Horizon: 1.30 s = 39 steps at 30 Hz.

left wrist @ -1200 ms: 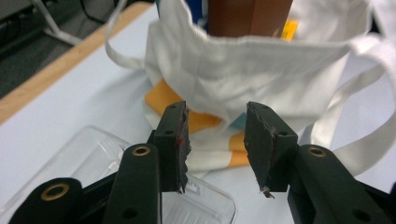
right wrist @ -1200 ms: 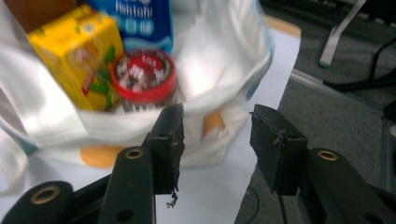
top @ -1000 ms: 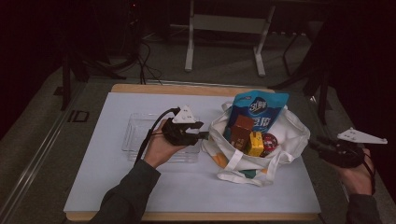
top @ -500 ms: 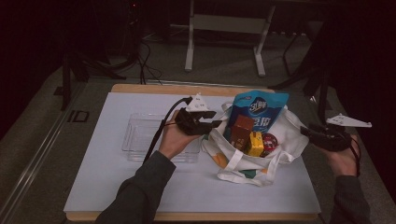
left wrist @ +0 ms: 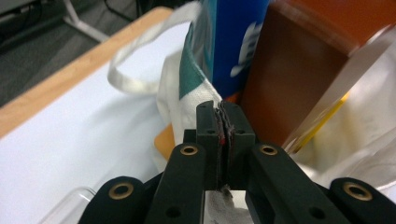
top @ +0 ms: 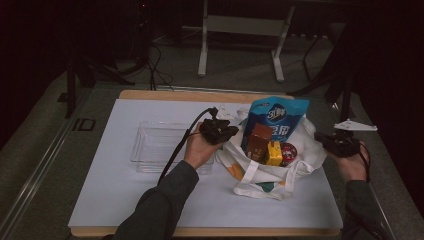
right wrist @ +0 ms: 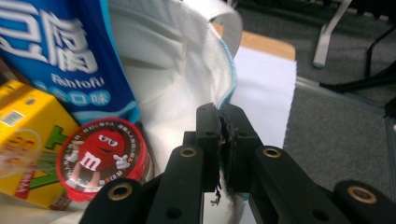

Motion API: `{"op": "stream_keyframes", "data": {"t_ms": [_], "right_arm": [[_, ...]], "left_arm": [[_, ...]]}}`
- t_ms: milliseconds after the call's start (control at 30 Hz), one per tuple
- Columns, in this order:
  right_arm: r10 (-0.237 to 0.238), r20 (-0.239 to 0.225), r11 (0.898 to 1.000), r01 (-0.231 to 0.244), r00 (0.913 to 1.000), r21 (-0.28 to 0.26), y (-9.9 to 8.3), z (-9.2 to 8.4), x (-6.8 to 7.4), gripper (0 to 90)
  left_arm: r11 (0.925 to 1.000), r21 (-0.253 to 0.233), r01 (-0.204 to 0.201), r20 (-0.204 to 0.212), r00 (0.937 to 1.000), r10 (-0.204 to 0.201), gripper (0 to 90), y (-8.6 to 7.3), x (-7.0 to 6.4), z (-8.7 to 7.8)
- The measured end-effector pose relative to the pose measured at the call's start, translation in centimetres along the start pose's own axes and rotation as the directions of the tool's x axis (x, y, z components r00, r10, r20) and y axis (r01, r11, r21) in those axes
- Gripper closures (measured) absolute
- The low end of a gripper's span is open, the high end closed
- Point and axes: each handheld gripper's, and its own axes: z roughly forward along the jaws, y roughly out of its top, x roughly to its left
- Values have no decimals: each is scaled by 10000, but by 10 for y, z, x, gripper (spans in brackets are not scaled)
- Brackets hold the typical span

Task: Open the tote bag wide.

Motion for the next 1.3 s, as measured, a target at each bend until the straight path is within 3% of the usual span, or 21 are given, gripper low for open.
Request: {"op": "stream_keyframes", "data": {"t_ms": [100,233,400,567,700,833,867,1033,1133,1233,1300], "right_arm": [[38,48,9997,-39,10000,245,-4,9,1,859],[447,-56,9974,-443,9990,570,-16,28,2,861],[635,39,9944,-636,9980,839,-21,39,2,862],[643,205,9922,-661,9977,1058,-26,44,3,862],[669,320,9906,-702,9972,1176,-34,46,1,870],[742,489,9883,-800,9960,1298,-35,43,-1,869],[743,464,9883,-798,9962,1299,-34,41,-1,865],[384,439,9944,-425,9983,968,-32,28,2,829],[272,439,9974,-300,9987,648,-29,17,5,751],[304,379,9993,-313,9988,225,-27,4,9,702],[288,335,9996,-288,9990,-13,-26,-4,13,688]], "left_arm": [[9998,194,99,35,9999,-100,873,-5,-1,7],[9982,595,7,-187,9998,4,875,-10,-3,16],[9896,1414,-246,-870,9955,372,878,-13,-5,29],[9843,1764,-28,-1452,9890,289,886,-18,-1,34],[9806,1896,493,-1641,9863,-178,889,-23,6,34],[9729,2300,-251,-2066,9756,740,886,-21,-6,39],[9738,2253,-296,-2072,9752,776,880,-20,-8,37],[9853,1538,-741,-1396,9856,959,757,-16,-10,18],[9902,1166,-771,-1586,9827,952,711,-14,-11,8],[9957,715,-592,-1382,9880,686,698,-12,-11,-1],[9965,462,-702,-1296,9887,757,694,-11,-14,-7]]}}
